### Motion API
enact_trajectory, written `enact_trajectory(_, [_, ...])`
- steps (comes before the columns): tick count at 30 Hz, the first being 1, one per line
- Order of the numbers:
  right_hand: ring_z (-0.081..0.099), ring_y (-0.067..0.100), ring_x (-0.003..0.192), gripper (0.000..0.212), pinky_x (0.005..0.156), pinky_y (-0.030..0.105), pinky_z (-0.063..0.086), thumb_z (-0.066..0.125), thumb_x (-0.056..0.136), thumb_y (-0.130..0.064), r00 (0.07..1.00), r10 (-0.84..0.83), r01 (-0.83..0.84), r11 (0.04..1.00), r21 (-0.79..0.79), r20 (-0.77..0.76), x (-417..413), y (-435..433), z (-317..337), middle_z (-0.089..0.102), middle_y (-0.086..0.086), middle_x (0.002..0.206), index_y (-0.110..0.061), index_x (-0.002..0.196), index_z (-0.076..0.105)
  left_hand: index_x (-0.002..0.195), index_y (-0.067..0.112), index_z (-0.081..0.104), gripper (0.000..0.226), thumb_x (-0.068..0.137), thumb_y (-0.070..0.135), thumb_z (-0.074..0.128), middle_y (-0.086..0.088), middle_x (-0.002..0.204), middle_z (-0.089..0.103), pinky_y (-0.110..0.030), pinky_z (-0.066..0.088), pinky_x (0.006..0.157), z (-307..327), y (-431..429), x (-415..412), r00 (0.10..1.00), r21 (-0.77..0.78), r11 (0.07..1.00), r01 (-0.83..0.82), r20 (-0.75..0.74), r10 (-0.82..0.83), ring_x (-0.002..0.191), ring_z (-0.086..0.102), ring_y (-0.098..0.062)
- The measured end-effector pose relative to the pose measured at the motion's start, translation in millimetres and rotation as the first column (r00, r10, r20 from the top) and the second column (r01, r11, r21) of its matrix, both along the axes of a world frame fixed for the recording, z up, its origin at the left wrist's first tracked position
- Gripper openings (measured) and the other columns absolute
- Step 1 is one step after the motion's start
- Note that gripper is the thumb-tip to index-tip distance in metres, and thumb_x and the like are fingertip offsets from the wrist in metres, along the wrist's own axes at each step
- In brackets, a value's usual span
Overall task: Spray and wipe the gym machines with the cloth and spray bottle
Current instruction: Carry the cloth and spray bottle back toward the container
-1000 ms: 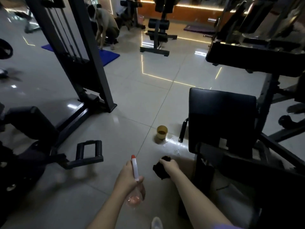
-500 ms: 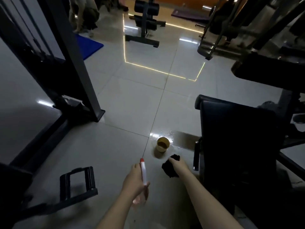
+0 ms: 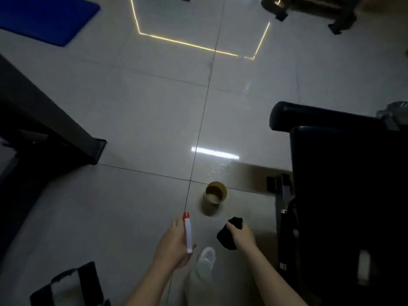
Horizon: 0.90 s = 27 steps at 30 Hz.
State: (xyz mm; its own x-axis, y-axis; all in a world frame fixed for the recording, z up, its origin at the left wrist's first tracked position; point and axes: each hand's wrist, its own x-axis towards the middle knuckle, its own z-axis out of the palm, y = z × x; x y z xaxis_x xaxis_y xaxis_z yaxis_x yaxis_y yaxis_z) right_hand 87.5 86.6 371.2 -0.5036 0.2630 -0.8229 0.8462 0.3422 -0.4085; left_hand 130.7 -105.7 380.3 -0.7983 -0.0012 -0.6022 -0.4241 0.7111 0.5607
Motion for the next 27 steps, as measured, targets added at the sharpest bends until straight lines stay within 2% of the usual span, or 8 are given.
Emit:
enact_trajectory(3, [0.055,0.023,0.09,0.022,0.078,0.031,0.043,0.055,0.094,-0.027,1.0,-0.01,0.01,1.0,0.027,0.02,-38.9,2.6,-54.9,0.059,0.011,0.104,-0.009,0.107,0.054,0.129,0.013,0.035,0.064,0.081,0.031,0.073,-0.002,0.114,0.049,-0.024,0.044,0.072,-57.1,-1.8,-42.1,1.0,0.018,0.999,-0.028,0.011,0.028,0.093,0.055,-0.018])
enact_trajectory(6, [0.055,0.028,0.109,0.036,0.087,0.035,0.043,0.054,0.094,-0.032,0.998,-0.032,0.03,0.999,0.044,0.05,-72.6,1.6,-116.3,0.058,0.012,0.12,-0.011,0.123,0.05,0.124,0.01,0.039,0.058,0.081,0.028,0.073,-0.001,0.105,0.046,-0.023,0.039,0.069,-120.2,-5.7,-81.3,0.997,0.043,0.996,-0.079,0.015,0.078,0.087,0.052,-0.016])
enact_trajectory(10, [0.053,0.028,0.114,0.047,0.085,0.032,0.041,0.055,0.093,-0.035,0.993,-0.098,0.093,0.993,0.077,0.063,-105.8,-0.8,-196.9,0.054,0.011,0.128,-0.012,0.133,0.045,0.116,0.01,0.041,0.049,0.081,0.024,0.072,0.0,0.098,0.043,-0.027,0.035,0.063,-203.1,-8.1,-121.5,0.996,0.058,0.994,-0.094,0.009,0.094,0.086,0.055,-0.024])
enact_trajectory(15, [0.054,0.027,0.113,0.052,0.08,0.03,0.043,0.057,0.092,-0.035,0.989,-0.138,0.134,0.988,0.071,0.05,-125.0,1.9,-279.7,0.054,0.011,0.128,-0.011,0.137,0.043,0.116,0.011,0.04,0.053,0.079,0.024,0.075,-0.005,0.1,0.048,-0.031,0.043,0.067,-289.8,-3.9,-154.6,1.0,0.05,0.999,-0.02,0.006,0.019,0.087,0.057,-0.026])
enact_trajectory(18, [0.056,0.026,0.11,0.052,0.081,0.031,0.046,0.058,0.091,-0.037,0.988,-0.153,0.152,0.984,0.088,0.013,-130.9,6.9,-320.6,0.055,0.009,0.126,-0.012,0.134,0.045,0.123,0.011,0.039,0.064,0.075,0.026,0.079,-0.007,0.107,0.053,-0.036,0.054,0.077,-333.8,1.4,-169.7,0.999,0.043,0.999,0.028,0.017,-0.029,0.092,0.058,-0.025])
enact_trajectory(23, [0.056,0.025,0.109,0.051,0.082,0.031,0.047,0.058,0.09,-0.04,0.995,-0.095,0.095,0.986,0.139,-0.01,-137.5,15.9,-374.7,0.056,0.005,0.126,-0.018,0.133,0.046,0.128,0.011,0.039,0.066,0.077,0.028,0.078,-0.005,0.108,0.053,-0.038,0.055,0.081,-395.2,19.8,-184.5,0.998,0.049,0.998,0.039,-0.048,-0.037,0.091,0.059,-0.024])
enact_trajectory(27, [0.054,0.026,0.115,0.056,0.082,0.03,0.045,0.057,0.091,-0.039,0.998,-0.055,0.061,0.983,0.173,-0.04,-147.0,15.0,-392.0,0.052,0.006,0.131,-0.016,0.139,0.04,0.131,0.01,0.04,0.064,0.08,0.029,0.075,-0.006,0.113,0.053,-0.035,0.053,0.084,-420.6,25.9,-195.3,0.998,0.064,0.998,-0.023,-0.065,0.028,0.097,0.057,-0.023])
